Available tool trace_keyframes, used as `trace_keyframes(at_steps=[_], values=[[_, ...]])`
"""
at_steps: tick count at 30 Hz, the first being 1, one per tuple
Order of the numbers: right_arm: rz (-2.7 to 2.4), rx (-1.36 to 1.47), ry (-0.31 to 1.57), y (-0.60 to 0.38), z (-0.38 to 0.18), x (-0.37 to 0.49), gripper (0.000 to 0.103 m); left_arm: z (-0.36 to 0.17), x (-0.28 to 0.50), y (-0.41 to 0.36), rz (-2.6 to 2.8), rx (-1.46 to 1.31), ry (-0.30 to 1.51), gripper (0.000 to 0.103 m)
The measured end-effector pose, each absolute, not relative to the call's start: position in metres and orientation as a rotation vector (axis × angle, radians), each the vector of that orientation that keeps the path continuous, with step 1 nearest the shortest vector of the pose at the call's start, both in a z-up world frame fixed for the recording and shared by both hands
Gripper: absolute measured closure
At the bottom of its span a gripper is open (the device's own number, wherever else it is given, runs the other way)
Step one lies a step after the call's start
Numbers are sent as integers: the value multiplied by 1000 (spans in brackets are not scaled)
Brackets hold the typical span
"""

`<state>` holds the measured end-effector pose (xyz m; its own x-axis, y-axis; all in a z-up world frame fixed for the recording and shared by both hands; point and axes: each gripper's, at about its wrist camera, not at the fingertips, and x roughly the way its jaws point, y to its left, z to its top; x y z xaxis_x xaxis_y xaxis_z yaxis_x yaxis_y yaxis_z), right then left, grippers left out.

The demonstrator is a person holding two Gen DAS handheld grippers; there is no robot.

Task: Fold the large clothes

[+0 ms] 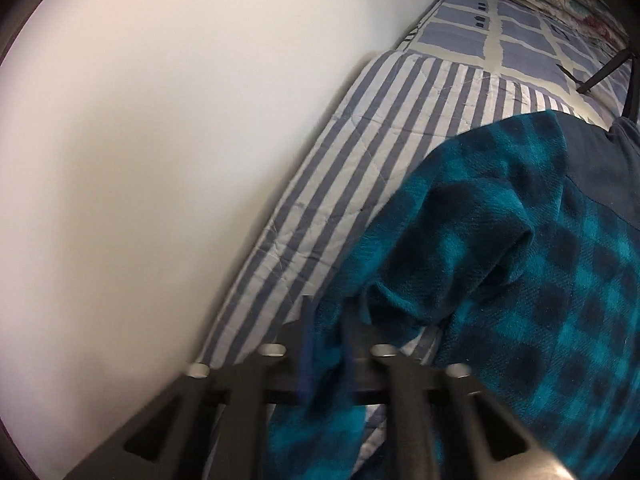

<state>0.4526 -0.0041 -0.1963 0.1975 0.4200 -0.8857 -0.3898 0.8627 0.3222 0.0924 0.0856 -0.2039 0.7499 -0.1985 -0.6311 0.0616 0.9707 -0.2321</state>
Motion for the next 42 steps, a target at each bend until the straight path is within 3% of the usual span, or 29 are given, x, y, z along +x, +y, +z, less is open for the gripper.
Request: trace_keyframes(at_steps=[10,19,21,23,26,34,38,42], values=[[560,147,1158,-121,-159,431,102,-206,79,43,-266,-107,752,100],[397,149,1235,-224,-221,411,100,-201,70,33,-338,-174,818,95],[362,103,1265,-228,-230,410,92,-198,62,35,-349,-183,822,94],[315,25,1270,-231,-232,409,77,-195,51,39,-342,-174,821,87],[285,-26,1211,-235,-209,403,77,-198,44,54,-297,-204,834,72],[539,-67,1134,-172,-158,381,64,-244,84,87,-229,-398,949,67],[575,-131,1155,-131,-171,389,52,-264,102,86,-242,-435,989,67],[538,-209,1164,-107,-184,396,51,-277,108,83,-242,-434,1014,67]])
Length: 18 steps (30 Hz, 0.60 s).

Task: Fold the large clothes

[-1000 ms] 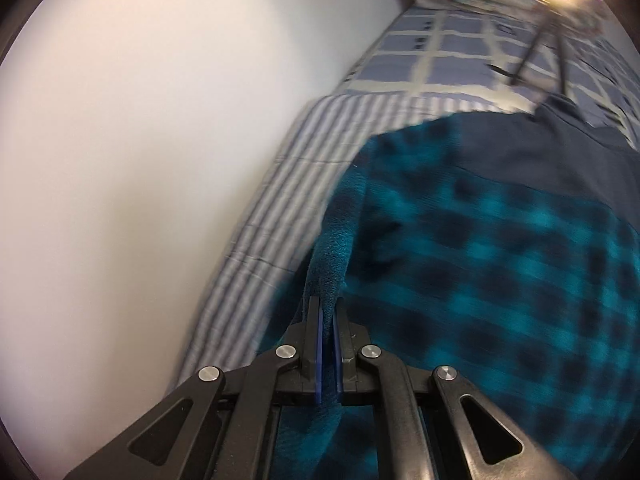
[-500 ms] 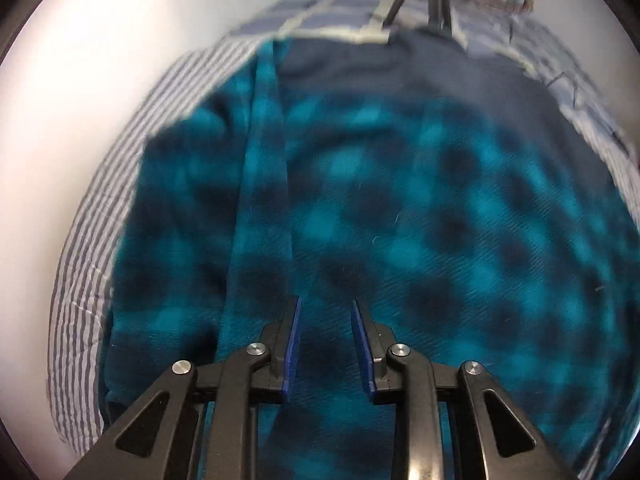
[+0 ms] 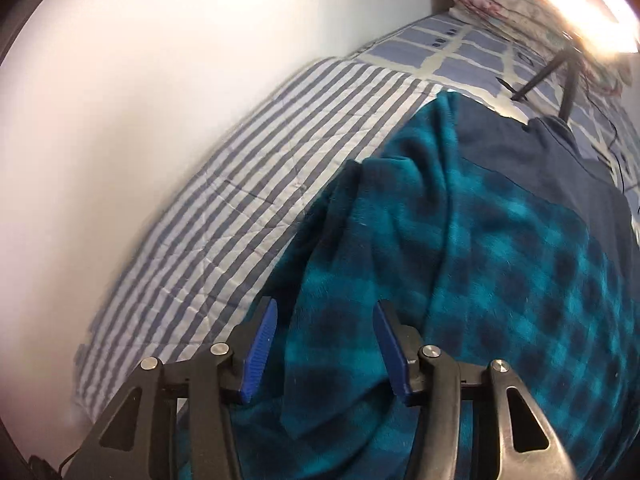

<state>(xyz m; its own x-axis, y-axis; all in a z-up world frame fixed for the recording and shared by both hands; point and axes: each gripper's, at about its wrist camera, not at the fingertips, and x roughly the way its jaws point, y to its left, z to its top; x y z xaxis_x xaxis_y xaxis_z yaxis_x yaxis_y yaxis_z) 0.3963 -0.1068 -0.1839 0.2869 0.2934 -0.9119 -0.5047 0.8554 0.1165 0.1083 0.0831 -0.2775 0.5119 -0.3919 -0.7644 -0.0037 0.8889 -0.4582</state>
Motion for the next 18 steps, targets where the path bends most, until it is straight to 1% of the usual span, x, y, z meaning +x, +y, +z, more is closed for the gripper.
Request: trace_keyframes(at_steps=[2,3,4,5,6,8,9,12,18], values=[[513,-237,1171,-102,-193,406,51,-283,112,82,-221,-424,1027,68],[495,-253,1177,-99,-195,408,51,-285,112,83,-213,-427,1026,71],[479,-269,1183,-96,-199,411,51,-286,112,84,-213,-437,1018,85],[464,-287,1190,-94,-203,413,56,-286,111,85,-220,-452,1008,96],[459,-296,1194,-93,-205,413,75,-286,110,85,-228,-460,1000,98],[463,-296,1207,-91,-210,415,95,-283,108,86,-239,-458,972,102],[462,-296,1200,-91,-210,415,100,-280,106,86,-237,-444,963,103],[460,-291,1169,-93,-204,416,102,-274,100,90,-248,-470,941,103],[441,-229,1099,-101,-174,429,103,-259,91,103,-227,-493,897,103]])
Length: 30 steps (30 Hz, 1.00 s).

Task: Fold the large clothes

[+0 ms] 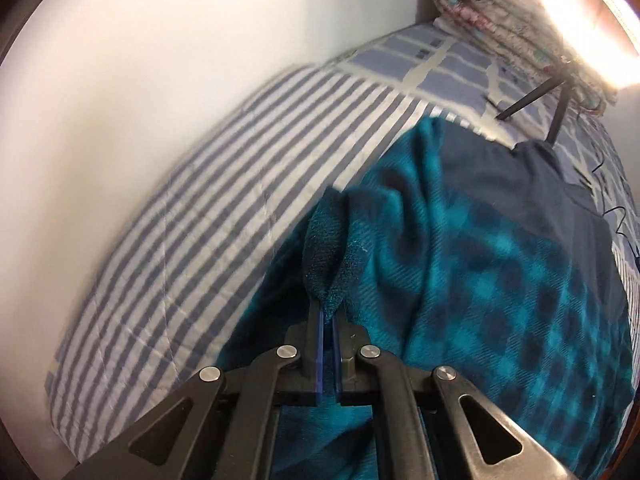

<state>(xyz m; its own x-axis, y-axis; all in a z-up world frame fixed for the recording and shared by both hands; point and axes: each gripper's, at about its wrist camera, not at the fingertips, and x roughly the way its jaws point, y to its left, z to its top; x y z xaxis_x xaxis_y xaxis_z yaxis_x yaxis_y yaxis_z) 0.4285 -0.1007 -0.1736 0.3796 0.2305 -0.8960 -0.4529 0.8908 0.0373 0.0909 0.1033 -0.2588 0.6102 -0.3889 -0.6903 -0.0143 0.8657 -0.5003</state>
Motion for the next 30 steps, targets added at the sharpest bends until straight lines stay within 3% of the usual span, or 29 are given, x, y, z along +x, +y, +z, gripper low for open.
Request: trace_keyframes(at_steps=[7,8,9,11,13,19,20,21,23,30], values=[[459,-209,1099,-89,-171,441,99,-266,97,107,-251,-537,954,103],[467,-196,1122,-90,-174,443,89,-267,97,109,-247,-558,954,103],[475,-193,1144,-89,-177,443,68,-267,95,113,-242,-581,944,103],[465,-235,1134,-86,-178,438,56,-268,92,121,-249,-640,934,92],[470,-279,1143,-80,-185,434,56,-272,94,127,-257,-673,941,77],[470,-320,1182,-68,-208,429,57,-284,108,121,-294,-667,996,77],[460,-345,1179,-66,-211,428,67,-285,109,116,-301,-645,1003,77],[442,-388,1175,-64,-215,427,87,-285,109,113,-297,-620,1009,77],[420,-416,1168,-67,-218,427,96,-286,109,103,-291,-576,1026,103],[426,-263,1083,-97,-173,436,99,-248,94,93,-264,-505,908,103]])
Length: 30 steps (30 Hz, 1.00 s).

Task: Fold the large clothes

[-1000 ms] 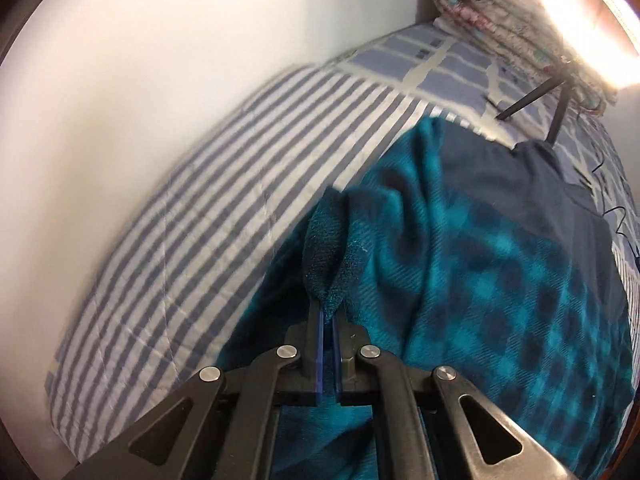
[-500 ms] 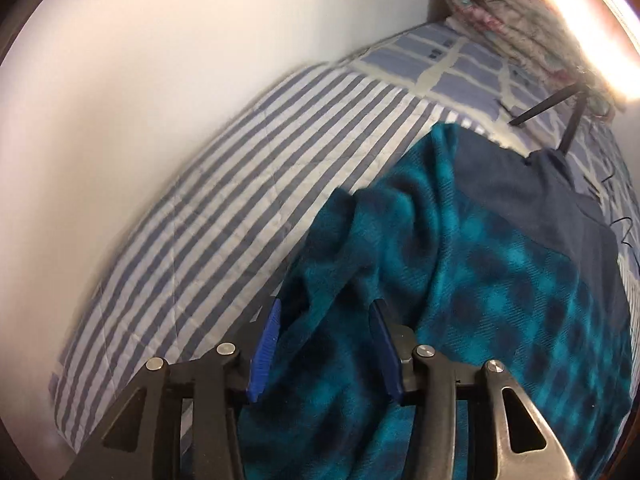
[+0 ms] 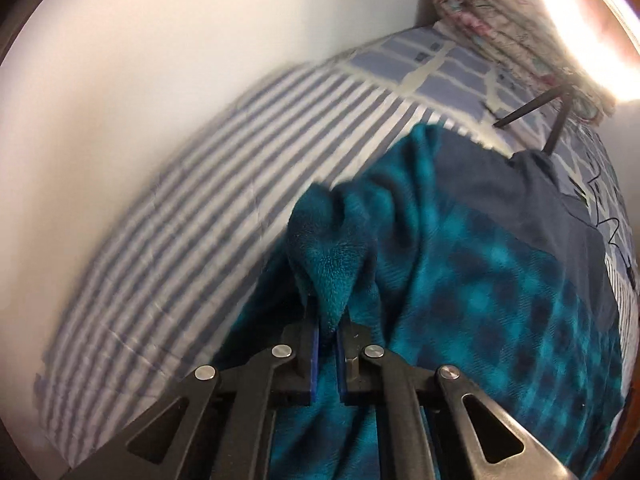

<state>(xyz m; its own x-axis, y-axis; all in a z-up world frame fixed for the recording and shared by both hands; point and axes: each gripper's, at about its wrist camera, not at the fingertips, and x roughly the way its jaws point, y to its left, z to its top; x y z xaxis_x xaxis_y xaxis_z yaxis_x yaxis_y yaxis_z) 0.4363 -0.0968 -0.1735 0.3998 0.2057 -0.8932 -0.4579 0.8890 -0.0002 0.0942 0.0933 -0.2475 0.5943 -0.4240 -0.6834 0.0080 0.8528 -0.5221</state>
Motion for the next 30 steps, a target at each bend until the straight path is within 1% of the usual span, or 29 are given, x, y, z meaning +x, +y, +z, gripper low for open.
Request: trace_keyframes(at_steps=[3,5,7,8,9,10,11,12,13,14,15,16,18,20,25,28,29,30], values=[[463,-212,1071,-88,-166,445,99,-253,99,102,-229,-510,919,103],[471,-204,1080,-77,-174,449,99,-267,105,106,-198,-525,952,103],[505,-207,1093,-64,-187,451,97,-282,107,111,-167,-532,991,103],[520,-219,1105,-59,-194,450,89,-286,107,113,-158,-533,1001,103],[522,-222,1105,-57,-197,448,76,-289,106,116,-164,-549,1006,103],[543,-205,1092,-61,-196,445,73,-288,104,118,-167,-557,1001,103],[566,-178,1084,-68,-194,443,72,-283,101,119,-165,-556,990,100],[591,-136,1077,-77,-190,441,72,-280,98,121,-163,-553,978,96],[613,-87,1067,-90,-185,439,72,-278,95,126,-160,-557,967,80],[621,-37,1056,-105,-181,436,72,-277,94,129,-156,-562,957,61],[620,9,1050,-122,-177,433,73,-277,92,134,-151,-575,942,54],[624,41,1045,-136,-176,428,75,-278,91,138,-146,-588,938,50],[638,45,1034,-149,-177,418,81,-286,96,146,-139,-640,956,50],[644,6,1026,-151,-184,409,84,-295,103,148,-158,-691,972,50],[637,-33,1090,-143,-221,404,84,-312,115,132,-192,-684,1033,51],[589,-232,1081,-133,-247,392,84,-316,117,127,-208,-704,1035,88],[575,-263,1076,-136,-249,389,84,-317,117,126,-207,-716,1034,90],[560,-260,1079,-142,-248,389,81,-314,115,125,-203,-713,1023,91]])
